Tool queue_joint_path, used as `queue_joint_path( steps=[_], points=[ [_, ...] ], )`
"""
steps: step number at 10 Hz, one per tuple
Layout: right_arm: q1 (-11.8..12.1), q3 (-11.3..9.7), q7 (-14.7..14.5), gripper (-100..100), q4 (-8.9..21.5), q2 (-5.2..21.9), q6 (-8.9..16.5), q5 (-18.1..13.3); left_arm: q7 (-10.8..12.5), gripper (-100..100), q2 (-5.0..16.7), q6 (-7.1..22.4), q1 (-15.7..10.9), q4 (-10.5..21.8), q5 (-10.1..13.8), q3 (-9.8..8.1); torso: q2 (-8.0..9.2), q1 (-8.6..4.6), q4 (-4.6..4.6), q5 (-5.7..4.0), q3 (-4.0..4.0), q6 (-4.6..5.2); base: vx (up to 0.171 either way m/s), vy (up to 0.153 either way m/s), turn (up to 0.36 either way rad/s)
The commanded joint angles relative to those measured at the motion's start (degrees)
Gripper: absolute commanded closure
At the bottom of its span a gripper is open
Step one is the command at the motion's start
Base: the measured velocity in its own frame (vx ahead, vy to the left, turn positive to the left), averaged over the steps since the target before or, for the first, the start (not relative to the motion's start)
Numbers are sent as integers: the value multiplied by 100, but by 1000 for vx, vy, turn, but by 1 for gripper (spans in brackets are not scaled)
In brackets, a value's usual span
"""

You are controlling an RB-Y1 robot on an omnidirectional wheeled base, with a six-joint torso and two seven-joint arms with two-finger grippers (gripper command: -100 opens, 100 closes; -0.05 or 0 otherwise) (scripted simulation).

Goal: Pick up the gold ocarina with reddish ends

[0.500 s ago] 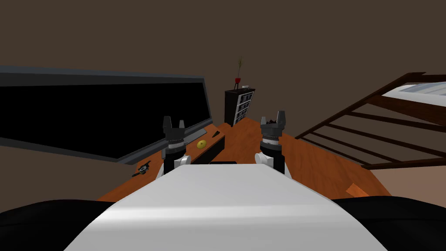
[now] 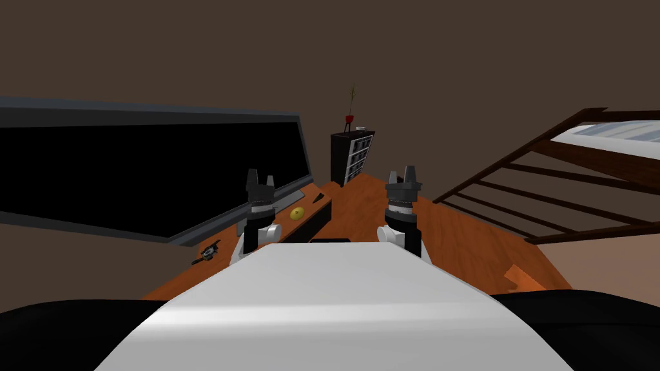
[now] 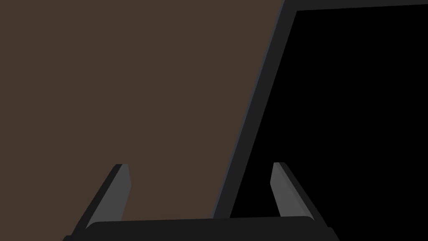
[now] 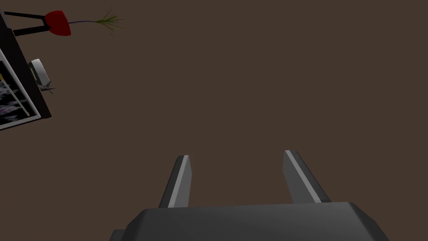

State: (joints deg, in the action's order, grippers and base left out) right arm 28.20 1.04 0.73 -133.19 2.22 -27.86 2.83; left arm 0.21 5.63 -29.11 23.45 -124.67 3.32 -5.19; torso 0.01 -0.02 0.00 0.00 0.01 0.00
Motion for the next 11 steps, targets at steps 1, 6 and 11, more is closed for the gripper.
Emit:
queue_joint_path(
  steps=[1,6,11],
  points=[
    [0,0,0,0,0,0,0,0,44,-100,19,277,-251,139,94,-91,0,0,0,0,0,0,-6,-14,-57],
    [0,0,0,0,0,0,0,0,201,-100,53,970,-902,679,412,-385,-4,-5,-1,-1,-2,0,-1,-21,-54],
    [1,0,0,0,0,0,0,0,340,-100,88,1705,-1402,1225,698,-621,-7,-8,-2,-2,-4,-2,7,-28,-51]
  ],
)
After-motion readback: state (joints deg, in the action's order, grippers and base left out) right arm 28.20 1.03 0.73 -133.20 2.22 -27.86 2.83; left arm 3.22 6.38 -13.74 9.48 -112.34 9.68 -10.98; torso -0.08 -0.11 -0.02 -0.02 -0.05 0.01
